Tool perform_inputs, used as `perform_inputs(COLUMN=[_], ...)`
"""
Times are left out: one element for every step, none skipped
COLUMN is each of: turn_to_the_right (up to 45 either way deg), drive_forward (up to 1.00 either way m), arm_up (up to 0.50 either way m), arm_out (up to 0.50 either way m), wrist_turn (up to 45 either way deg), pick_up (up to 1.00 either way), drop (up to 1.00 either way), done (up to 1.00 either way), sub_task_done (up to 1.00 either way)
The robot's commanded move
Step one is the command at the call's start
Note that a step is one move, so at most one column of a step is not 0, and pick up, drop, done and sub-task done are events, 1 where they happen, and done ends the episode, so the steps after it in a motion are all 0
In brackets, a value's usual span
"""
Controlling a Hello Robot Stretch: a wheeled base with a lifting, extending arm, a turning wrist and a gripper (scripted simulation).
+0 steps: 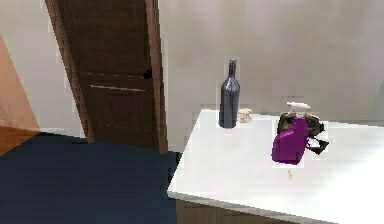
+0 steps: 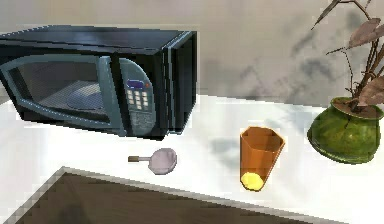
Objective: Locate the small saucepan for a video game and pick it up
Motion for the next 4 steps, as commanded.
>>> perform_inputs(turn_to_the_right=[0.0, 0.0, 0.0, 0.0], drive_forward=[0.00, 0.00, 0.00, 0.00], arm_up=[0.38, 0.00, 0.00, 0.00], arm_out=[0.00, 0.14, 0.00, 0.00], wrist_turn=[0.0, 0.0, 45.0, 45.0], pick_up=[0.00, 0.00, 0.00, 0.00], drop=[0.00, 0.00, 0.00, 0.00], done=[0.00, 0.00, 0.00, 0.00], sub_task_done=[0.00, 0.00, 0.00, 0.00])
